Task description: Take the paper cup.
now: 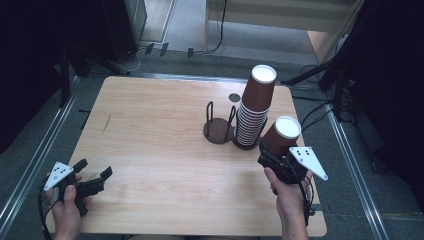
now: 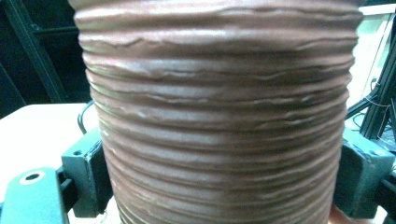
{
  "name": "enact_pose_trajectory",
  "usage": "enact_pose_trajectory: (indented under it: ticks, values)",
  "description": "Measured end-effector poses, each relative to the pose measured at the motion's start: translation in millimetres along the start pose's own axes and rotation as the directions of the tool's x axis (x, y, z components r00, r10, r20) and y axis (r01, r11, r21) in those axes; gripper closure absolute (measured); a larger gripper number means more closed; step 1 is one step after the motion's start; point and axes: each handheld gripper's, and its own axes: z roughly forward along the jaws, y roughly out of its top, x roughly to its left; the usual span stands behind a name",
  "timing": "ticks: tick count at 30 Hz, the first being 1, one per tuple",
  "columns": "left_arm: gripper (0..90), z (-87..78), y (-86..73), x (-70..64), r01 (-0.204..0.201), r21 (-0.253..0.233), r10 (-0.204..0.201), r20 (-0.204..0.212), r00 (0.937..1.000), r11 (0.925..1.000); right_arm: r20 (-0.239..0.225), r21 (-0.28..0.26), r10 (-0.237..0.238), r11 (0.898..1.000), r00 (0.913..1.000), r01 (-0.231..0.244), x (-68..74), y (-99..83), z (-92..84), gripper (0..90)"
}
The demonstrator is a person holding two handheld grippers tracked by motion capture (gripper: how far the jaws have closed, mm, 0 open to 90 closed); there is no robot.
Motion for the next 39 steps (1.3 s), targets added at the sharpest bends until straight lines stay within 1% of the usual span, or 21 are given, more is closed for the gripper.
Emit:
enact_pose_trajectory:
  ticks: [1, 4, 5, 7, 8, 11, 12, 13, 15, 16, 18, 19, 22, 26, 31, 32, 33, 34, 36, 37, 39]
  values:
    - [0.0, 1.1, 0.7, 2.3, 0.011, -0.002, -0.011, 0.017, 0.9998, 0.9999, 0.003, 0.002, -0.003, 1.0, 1.0, 0.003, 0.7, -2.5, 0.3, 11.8]
    - [0.0, 1.6, 1.3, 3.0, 0.009, 0.001, -0.009, 0.012, 0.9999, 1.0, 0.008, 0.007, -0.007, 1.0, 0.9999, 0.007, 1.9, -7.1, 1.0, 11.8]
    - [0.0, 2.2, 1.7, 2.7, -0.001, 0.003, 0.001, 0.004, 1.0, 1.0, 0.006, 0.013, 0.002, 1.0, 1.0, -0.002, 3.0, -11.2, 2.0, 11.8]
    - [0.0, 2.5, 2.4, 2.4, -0.006, 0.01, 0.006, 0.003, 1.0, 0.9999, 0.006, 0.021, -0.001, 1.0, 1.0, 0.001, 5.0, -15.0, 3.9, 11.8]
    - [0.0, 2.4, 4.2, 1.1, -0.016, 0.027, 0.016, 0.021, 0.9997, 0.9995, 0.004, 0.023, -0.006, 1.0, 1.0, 0.006, 6.3, -16.8, 4.8, 11.8]
    - [0.0, 2.0, 6.5, -1.4, -0.026, 0.033, 0.025, 0.035, 0.9991, 0.9991, -0.002, 0.03, -0.006, 1.0, 1.0, 0.006, 9.7, -20.2, 5.7, 11.8]
    - [0.0, 2.5, 8.0, -3.4, -0.023, 0.033, 0.021, 0.045, 0.9988, 0.9992, -0.012, 0.031, -0.009, 0.999, 0.9999, 0.01, 13.4, -24.0, 7.0, 11.8]
    - [0.0, 3.5, 11.8, -9.0, -0.044, 0.032, 0.043, 0.056, 0.9975, 0.9985, -0.015, 0.036, -0.015, 0.999, 0.9998, 0.015, 15.6, -26.0, 7.8, 11.8]
    - [0.0, 4.4, 14.6, -11.7, -0.053, 0.031, 0.051, 0.067, 0.9965, 0.9981, -0.015, 0.048, -0.03, 0.998, 0.9994, 0.031, 19.8, -30.4, 9.5, 11.8]
    - [0.0, 6.9, 21.2, -17.6, -0.075, 0.035, 0.072, 0.072, 0.9948, 0.9966, -0.015, 0.055, -0.031, 0.998, 0.9994, 0.032, 21.7, -32.5, 10.7, 11.8]
    - [0.0, 9.3, 28.4, -22.4, -0.088, 0.035, 0.085, 0.082, 0.9929, 0.9955, -0.017, 0.063, -0.036, 0.997, 0.9992, 0.037, 24.8, -36.2, 13.5, 11.8]
    - [0.0, 9.3, 28.4, -22.4, -0.088, 0.035, 0.085, 0.082, 0.9929, 0.9955, -0.017, 0.068, -0.033, 0.997, 0.9993, 0.034, 26.4, -37.6, 14.8, 11.8]
    - [0.0, 14.5, 39.0, -31.6, -0.093, 0.018, 0.091, 0.094, 0.9914, 0.9955, -0.025, 0.08, -0.025, 0.996, 0.9994, 0.027, 33.1, -41.5, 17.6, 11.8]
    - [0.0, 19.0, 43.1, -39.5, -0.091, 0.011, 0.089, 0.108, 0.9902, 0.9958, -0.034, 0.084, -0.041, 0.996, 0.9986, 0.044, 39.9, -44.6, 19.1, 11.8]
    - [0.0, 22.4, 40.8, -50.0, -0.107, 0.009, 0.105, 0.144, 0.9841, 0.9942, -0.059, 0.088, -0.033, 0.995, 0.9977, 0.038, 45.6, -52.6, 17.8, 11.8]
    - [0.0, 26.5, 40.2, -54.5, -0.111, 0.025, 0.106, 0.155, 0.9822, 0.9935, -0.066, 0.099, -0.034, 0.994, 0.9973, 0.041, 46.4, -54.3, 18.7, 11.8]
    - [0.0, 26.5, 40.2, -54.5, -0.111, 0.025, 0.106, 0.155, 0.9822, 0.9935, -0.066, 0.099, -0.034, 0.994, 0.9973, 0.041, 46.4, -54.3, 18.7, 11.8]
    - [0.0, 29.8, 40.4, -60.7, -0.121, 0.034, 0.114, 0.17, 0.9789, 0.9921, -0.072, 0.105, -0.053, 0.993, 0.996, 0.06, 47.8, -55.7, 18.2, 11.8]
    - [0.0, 34.0, 40.6, -68.1, -0.132, 0.043, 0.121, 0.2, 0.9724, 0.9903, -0.082, 0.109, -0.053, 0.992, 0.9952, 0.062, 48.2, -57.9, 17.7, 11.8]
    - [0.0, 34.0, 40.6, -68.1, -0.132, 0.043, 0.121, 0.2, 0.9724, 0.9903, -0.083, 0.112, -0.053, 0.992, 0.9951, 0.062, 49.1, -59.9, 17.8, 11.8]
    - [0.0, 38.0, 41.8, -77.1, -0.148, 0.05, 0.132, 0.236, 0.9628, 0.9878, -0.084, 0.123, -0.058, 0.99, 0.9947, 0.068, 51.4, -65.0, 18.3, 11.8]
